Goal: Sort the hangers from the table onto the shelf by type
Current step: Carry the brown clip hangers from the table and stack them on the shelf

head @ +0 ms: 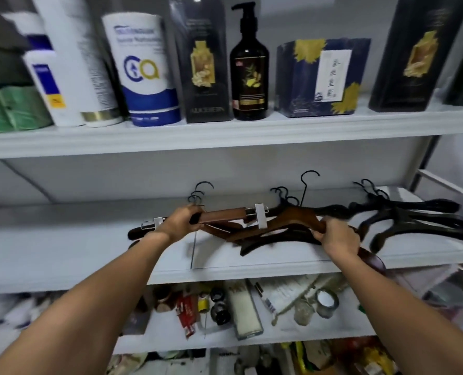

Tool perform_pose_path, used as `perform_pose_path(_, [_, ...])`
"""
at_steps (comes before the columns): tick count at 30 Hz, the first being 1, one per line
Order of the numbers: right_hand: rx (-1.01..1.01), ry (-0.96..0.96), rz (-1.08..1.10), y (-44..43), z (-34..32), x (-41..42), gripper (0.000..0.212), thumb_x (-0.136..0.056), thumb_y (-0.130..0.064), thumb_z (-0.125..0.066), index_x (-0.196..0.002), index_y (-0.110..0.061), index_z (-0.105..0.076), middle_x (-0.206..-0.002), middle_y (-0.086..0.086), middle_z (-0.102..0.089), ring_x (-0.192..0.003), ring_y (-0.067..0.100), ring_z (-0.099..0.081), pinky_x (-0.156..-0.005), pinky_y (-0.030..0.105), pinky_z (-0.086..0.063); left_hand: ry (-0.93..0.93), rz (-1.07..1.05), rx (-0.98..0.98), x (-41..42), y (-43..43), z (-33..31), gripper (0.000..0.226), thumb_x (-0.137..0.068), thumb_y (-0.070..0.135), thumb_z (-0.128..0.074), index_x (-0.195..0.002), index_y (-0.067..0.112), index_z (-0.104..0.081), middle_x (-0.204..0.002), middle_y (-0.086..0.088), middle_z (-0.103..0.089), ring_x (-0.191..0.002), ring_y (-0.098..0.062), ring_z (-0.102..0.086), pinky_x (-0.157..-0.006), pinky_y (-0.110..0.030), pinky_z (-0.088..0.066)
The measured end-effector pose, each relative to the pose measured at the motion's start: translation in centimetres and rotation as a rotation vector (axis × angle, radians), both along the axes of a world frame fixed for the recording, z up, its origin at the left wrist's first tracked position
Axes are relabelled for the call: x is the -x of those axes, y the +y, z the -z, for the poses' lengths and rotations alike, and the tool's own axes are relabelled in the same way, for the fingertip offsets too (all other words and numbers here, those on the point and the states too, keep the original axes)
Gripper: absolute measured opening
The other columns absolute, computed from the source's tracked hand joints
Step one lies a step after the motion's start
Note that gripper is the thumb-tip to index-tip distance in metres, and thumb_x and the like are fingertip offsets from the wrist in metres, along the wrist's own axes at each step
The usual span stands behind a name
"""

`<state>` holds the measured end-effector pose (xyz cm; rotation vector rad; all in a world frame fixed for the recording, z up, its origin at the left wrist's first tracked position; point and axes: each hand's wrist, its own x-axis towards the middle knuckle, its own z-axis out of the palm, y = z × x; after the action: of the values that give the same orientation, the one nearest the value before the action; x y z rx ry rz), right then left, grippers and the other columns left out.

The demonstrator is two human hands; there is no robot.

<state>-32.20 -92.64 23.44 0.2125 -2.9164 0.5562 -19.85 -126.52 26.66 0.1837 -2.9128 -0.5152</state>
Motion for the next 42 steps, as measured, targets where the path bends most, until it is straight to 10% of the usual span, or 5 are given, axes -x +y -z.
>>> perform_pose_path(24, [0.046, -0.043, -0.432, -18.2, 3.6, -4.2, 0.031, -0.086, -0.039, -0.065, -0.113, -0.024, -0.061, -0.102, 0.005, -0.069, -0.097, 0.028, -0.065, -0.072, 0.031, -0.046, 0.045, -0.399, -0.006, -10.9, -10.5, 0.2, 0.035, -0.086, 0.014, -0.066, -0.119, 0.005, -0.058, -0.112, -0.013, -0.058, -0.100, -0.029, -0.055, -0.084, -0.029, -0.041])
perform_pose_path(42, [0.033, -0.259, -0.404, -32.5, 9.6, -2.5, 0.023, -0.082, -0.044, -0.067, -0.099, -0.029, -0.065, -0.089, -0.001, -0.070, -0.089, 0.021, -0.066, -0.069, 0.026, -0.046, -0.008, -0.253, 0.035, -4.8, -26.4, 4.4, 0.034, -0.087, 0.016, -0.064, -0.118, 0.003, -0.059, -0.112, -0.017, -0.057, -0.105, -0.032, -0.053, -0.089, -0.033, -0.040])
